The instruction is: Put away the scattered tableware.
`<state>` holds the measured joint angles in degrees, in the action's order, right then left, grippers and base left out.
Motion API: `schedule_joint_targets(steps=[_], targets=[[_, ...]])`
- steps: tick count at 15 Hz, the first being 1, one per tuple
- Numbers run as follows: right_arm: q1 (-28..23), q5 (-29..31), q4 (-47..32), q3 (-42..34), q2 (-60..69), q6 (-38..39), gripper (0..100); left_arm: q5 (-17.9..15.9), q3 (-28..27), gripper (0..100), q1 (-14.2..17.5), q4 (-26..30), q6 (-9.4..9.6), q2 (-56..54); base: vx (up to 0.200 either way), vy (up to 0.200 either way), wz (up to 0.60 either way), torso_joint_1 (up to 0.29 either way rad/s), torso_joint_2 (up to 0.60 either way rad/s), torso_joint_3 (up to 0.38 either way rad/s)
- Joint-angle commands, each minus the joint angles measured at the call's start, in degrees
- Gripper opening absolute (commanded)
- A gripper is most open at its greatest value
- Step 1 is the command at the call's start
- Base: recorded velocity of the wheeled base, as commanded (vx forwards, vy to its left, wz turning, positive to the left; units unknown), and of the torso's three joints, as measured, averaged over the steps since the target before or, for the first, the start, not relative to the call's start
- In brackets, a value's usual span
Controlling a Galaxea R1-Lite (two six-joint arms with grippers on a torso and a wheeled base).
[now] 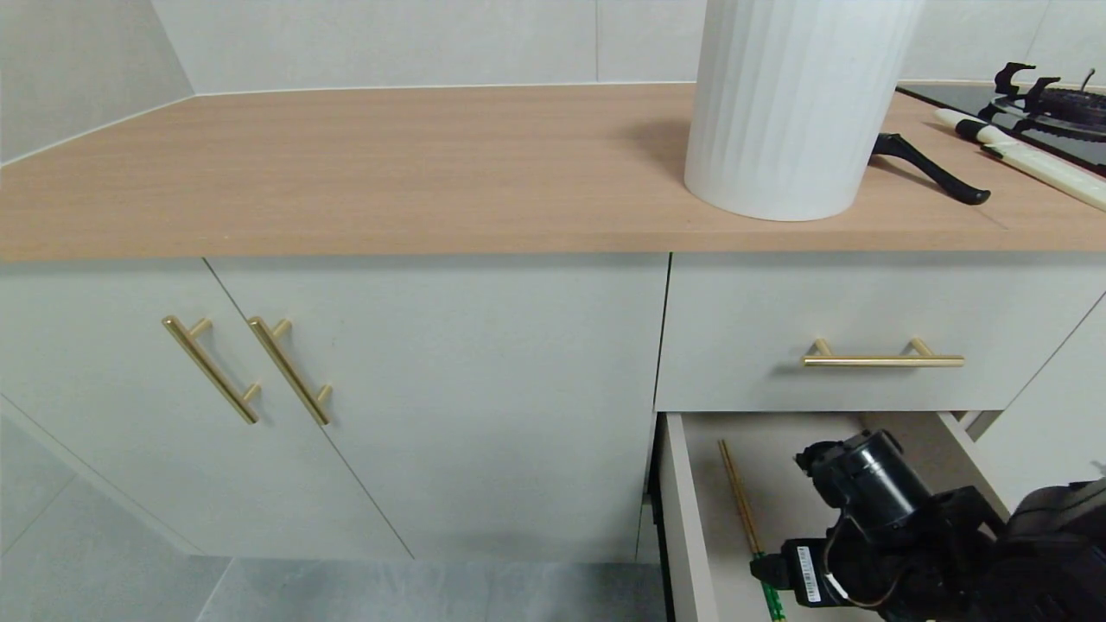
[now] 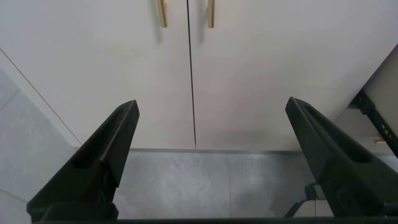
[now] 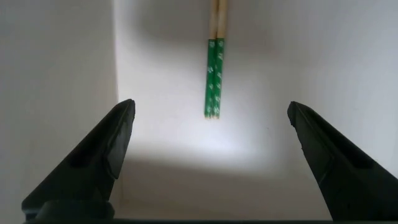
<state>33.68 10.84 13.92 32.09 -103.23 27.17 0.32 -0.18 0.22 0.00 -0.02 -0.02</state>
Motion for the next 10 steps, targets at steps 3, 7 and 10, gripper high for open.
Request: schedule_joint_targets(steps=[3, 7, 10], targets=[[-0.11, -0.03, -16.21, 5.62, 20.26, -3.53, 100, 0.03, 0.01, 100, 0.04, 0.00, 0.02, 0.02, 0.000, 0.000, 0.00, 0.000, 0.00, 0.000], [-4.94, -0.20, -22.18, 7.11, 31.60, -12.23, 100, 0.03, 0.01, 100, 0.04, 0.00, -0.06, 0.02, 0.000, 0.000, 0.00, 0.000, 0.00, 0.000], [-7.32, -0.47, -22.10, 7.20, 34.15, -13.99, 100, 0.03, 0.01, 100, 0.04, 0.00, 0.02, 0.02, 0.000, 0.000, 0.00, 0.000, 0.00, 0.000]])
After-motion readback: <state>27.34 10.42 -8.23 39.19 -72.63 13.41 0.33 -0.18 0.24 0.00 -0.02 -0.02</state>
